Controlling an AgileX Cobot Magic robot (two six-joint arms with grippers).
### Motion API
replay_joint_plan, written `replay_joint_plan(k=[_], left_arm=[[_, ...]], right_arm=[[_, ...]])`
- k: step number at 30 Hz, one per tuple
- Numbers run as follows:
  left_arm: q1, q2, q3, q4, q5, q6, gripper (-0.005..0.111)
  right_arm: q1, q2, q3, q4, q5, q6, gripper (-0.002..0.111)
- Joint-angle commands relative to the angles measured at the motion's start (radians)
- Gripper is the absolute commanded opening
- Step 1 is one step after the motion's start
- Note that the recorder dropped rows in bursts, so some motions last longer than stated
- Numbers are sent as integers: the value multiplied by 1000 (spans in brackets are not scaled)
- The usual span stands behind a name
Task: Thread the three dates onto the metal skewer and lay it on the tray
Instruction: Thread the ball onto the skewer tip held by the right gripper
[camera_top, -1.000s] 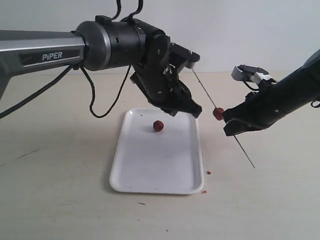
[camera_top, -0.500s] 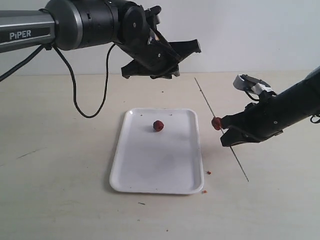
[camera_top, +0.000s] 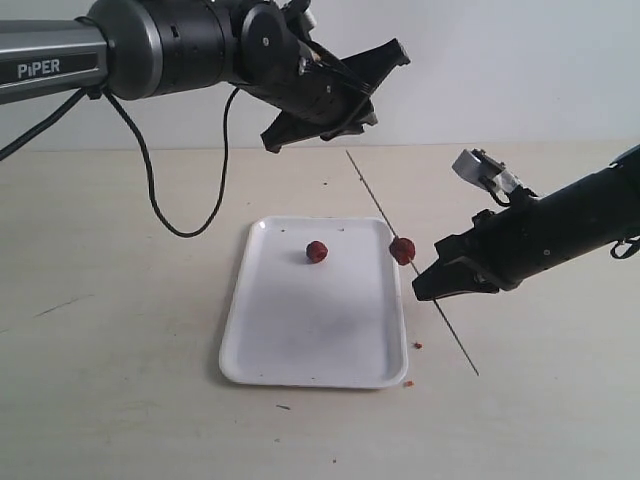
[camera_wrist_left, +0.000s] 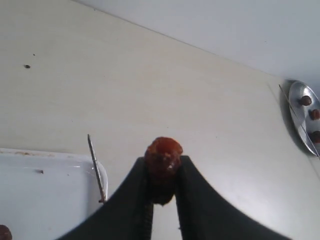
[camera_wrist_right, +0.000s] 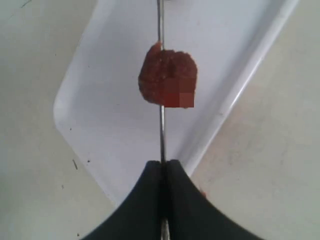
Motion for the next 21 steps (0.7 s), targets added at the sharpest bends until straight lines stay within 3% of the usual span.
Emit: replay_joint_plan(k=[1, 21], left_arm=[[17, -12, 2, -11, -10, 0, 7], [68, -12, 2, 0, 50, 88, 7]], right_arm=[[-4, -1, 2, 11, 4, -20, 0], [-4, -86, 22, -90, 34, -13, 0]])
